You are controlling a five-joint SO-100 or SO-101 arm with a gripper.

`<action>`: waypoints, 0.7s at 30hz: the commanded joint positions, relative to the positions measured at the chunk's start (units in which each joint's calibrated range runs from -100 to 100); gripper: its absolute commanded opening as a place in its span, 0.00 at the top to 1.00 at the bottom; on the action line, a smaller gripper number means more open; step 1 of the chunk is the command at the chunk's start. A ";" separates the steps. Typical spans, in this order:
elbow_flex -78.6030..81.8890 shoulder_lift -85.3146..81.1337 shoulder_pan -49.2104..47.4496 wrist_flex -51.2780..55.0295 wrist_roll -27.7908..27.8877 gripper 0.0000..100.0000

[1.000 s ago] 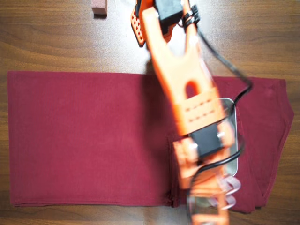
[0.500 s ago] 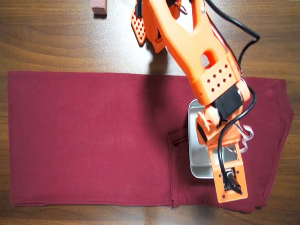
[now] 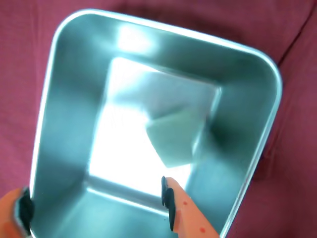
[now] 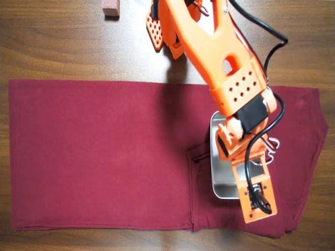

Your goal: Grab the cube

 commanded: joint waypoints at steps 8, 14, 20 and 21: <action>3.25 -14.15 12.01 -17.88 2.34 1.00; 35.56 -46.55 30.44 -20.92 8.99 0.99; 61.51 -69.54 41.19 -15.48 9.43 0.99; 63.97 -72.03 40.80 -14.93 9.33 0.99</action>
